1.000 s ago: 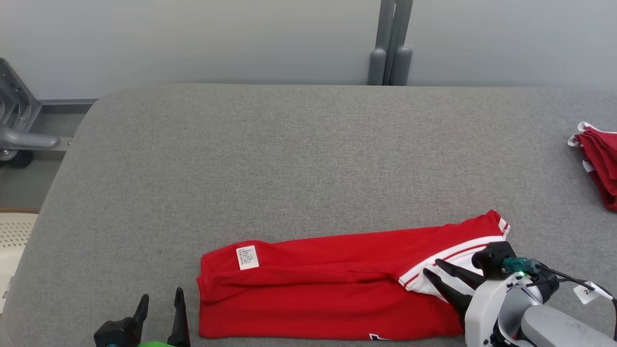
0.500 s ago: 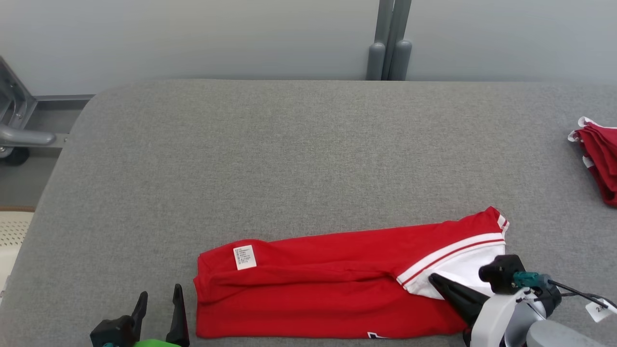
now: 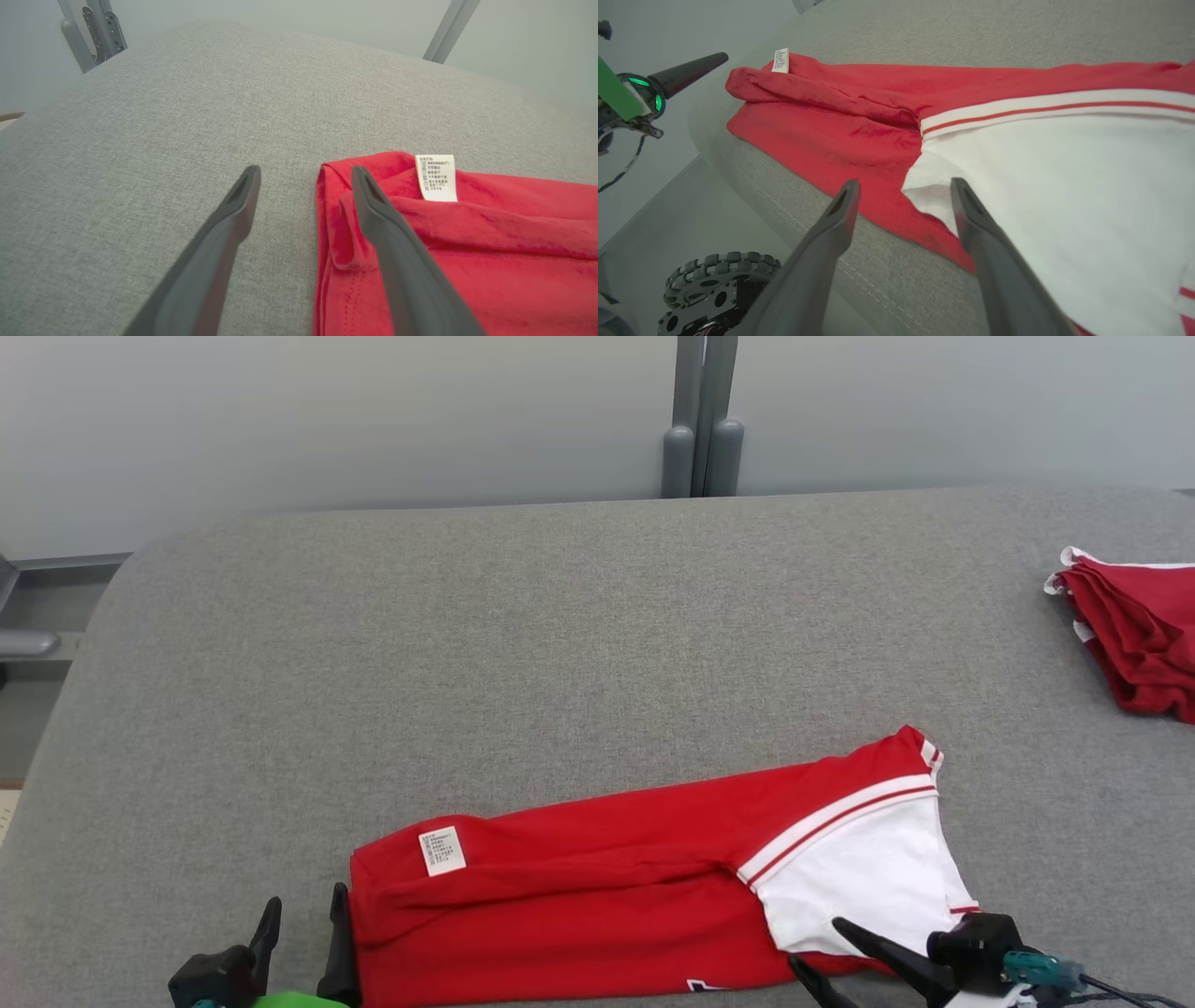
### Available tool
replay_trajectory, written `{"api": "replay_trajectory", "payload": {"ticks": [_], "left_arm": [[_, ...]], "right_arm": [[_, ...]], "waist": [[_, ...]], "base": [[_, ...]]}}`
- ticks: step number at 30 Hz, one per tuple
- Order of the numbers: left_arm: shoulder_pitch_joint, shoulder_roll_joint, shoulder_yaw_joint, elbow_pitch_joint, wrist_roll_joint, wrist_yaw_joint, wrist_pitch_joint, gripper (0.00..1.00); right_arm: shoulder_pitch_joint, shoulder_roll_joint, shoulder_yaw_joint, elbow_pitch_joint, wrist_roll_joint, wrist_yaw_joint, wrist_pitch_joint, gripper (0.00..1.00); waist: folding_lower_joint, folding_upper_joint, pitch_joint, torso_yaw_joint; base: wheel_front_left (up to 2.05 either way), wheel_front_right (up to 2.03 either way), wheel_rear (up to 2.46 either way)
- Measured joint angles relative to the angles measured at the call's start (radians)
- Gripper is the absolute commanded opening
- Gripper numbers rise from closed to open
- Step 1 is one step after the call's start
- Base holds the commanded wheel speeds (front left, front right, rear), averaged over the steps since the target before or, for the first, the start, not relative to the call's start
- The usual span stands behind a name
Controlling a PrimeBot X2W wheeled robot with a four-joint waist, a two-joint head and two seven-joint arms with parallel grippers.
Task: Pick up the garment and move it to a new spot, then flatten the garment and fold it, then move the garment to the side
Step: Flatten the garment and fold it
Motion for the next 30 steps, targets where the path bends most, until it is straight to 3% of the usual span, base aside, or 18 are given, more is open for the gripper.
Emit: {"api": "replay_trajectory", "payload": {"ticks": [3,7,13,22,30], "left_arm": [[0.001,0.000,0.007,-0.002,0.004,-0.001,0.000,1.00],[0.010,0.000,0.021,-0.008,0.014,-0.001,0.000,1.00],[0.015,0.000,0.014,-0.035,0.049,-0.001,0.000,1.00],[-0.001,-0.001,-0.009,-0.070,0.067,-0.007,0.000,1.00],[-0.018,-0.001,-0.016,-0.073,0.073,-0.009,0.000,1.00]], "right_arm": [[0.054,-0.016,-0.062,-0.033,0.000,0.000,-0.002,1.00],[0.112,-0.005,-0.226,-0.044,-0.042,0.000,-0.004,1.00],[0.135,0.090,-0.432,0.059,-0.153,0.000,-0.004,1.00],[0.062,0.205,-0.613,0.209,-0.293,0.000,-0.004,1.00],[0.027,0.259,-0.690,0.335,-0.317,0.000,-0.004,1.00]], "waist": [[0.0000,0.0000,-0.005,-0.004],[0.0000,0.0000,-0.010,-0.014],[0.0000,0.0000,-0.011,-0.012],[0.0000,0.0000,0.012,0.032],[0.0000,0.0000,0.052,0.079]], "base": [[0.00,0.00,0.00],[0.00,0.00,0.00],[0.00,0.00,0.00],[0.00,0.00,0.00],[0.00,0.00,0.00]]}}
